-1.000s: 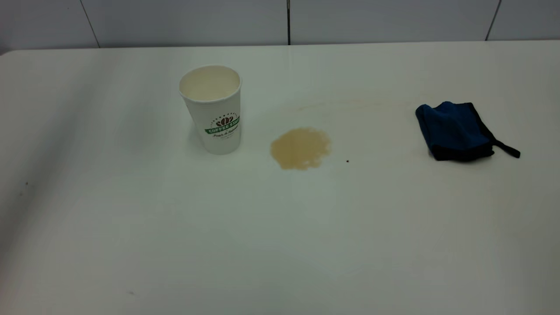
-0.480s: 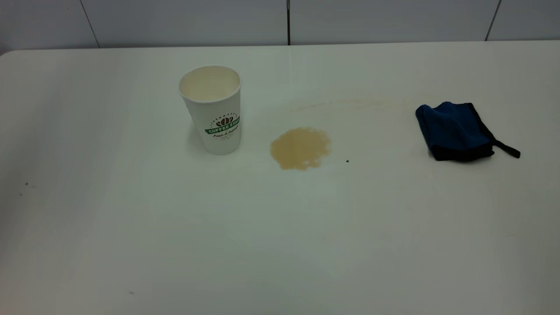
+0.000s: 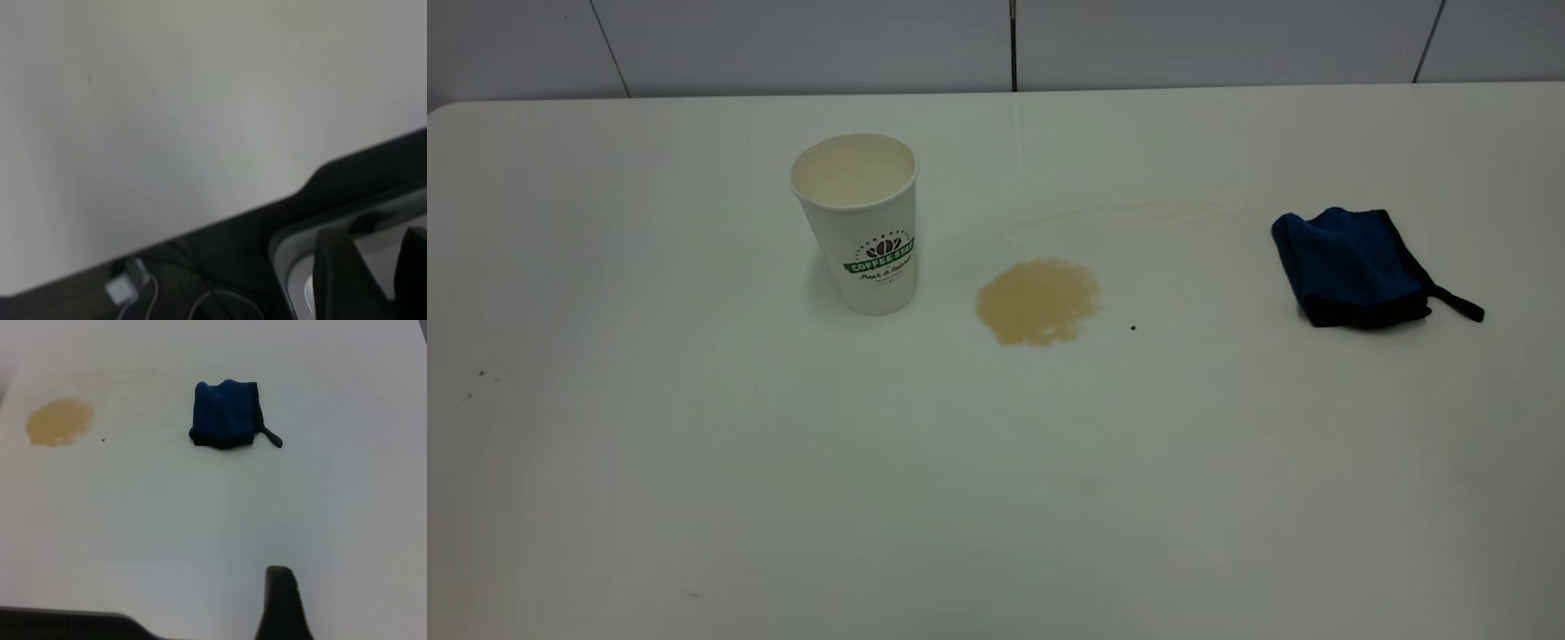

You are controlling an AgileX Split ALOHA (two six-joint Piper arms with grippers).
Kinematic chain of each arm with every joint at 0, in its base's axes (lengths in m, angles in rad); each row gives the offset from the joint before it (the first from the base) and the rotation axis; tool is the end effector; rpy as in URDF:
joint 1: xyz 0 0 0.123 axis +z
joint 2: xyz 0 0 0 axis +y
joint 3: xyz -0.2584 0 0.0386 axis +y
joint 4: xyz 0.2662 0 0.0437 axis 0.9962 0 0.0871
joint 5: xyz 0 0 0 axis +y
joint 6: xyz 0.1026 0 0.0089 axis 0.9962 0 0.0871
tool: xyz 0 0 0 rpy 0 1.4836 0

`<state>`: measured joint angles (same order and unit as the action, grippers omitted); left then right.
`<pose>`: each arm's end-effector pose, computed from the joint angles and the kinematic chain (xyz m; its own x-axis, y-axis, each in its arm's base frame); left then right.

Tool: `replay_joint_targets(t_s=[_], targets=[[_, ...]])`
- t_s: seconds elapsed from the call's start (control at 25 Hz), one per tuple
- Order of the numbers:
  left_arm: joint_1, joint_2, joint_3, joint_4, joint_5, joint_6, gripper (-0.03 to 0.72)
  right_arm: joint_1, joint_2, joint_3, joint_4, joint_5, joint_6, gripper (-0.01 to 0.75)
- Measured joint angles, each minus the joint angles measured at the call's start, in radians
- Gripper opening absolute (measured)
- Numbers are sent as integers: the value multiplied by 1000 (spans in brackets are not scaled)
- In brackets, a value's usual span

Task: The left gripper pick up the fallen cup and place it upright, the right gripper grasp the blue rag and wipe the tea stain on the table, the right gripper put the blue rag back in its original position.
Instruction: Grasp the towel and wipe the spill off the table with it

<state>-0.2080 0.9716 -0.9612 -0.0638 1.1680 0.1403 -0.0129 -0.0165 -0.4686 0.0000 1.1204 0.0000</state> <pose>0.1947 -0.0473 0.3079 -0.8352 0.2936 -0.4650 0.3309 0.9437 0.0015 0.0440 -0.0006 0.2664 -0.5210 0.0067 -0.8535 0.0129 0.9999 0.0000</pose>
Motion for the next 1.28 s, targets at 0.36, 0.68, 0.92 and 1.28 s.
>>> replay_joint_targets(t_s=[0.36, 0.68, 0.92, 1.28], targets=[[164, -399, 429, -16, -100, -20, 240, 0, 0, 0, 0, 0, 0, 583], [251, -739, 455, 4, -89, -64, 240, 0, 0, 0, 0, 0, 0, 583], [255, -896, 467, 50, -59, -119, 240, 0, 0, 0, 0, 0, 0, 583], [255, -990, 476, 64, -45, -127, 240, 0, 0, 0, 0, 0, 0, 583]])
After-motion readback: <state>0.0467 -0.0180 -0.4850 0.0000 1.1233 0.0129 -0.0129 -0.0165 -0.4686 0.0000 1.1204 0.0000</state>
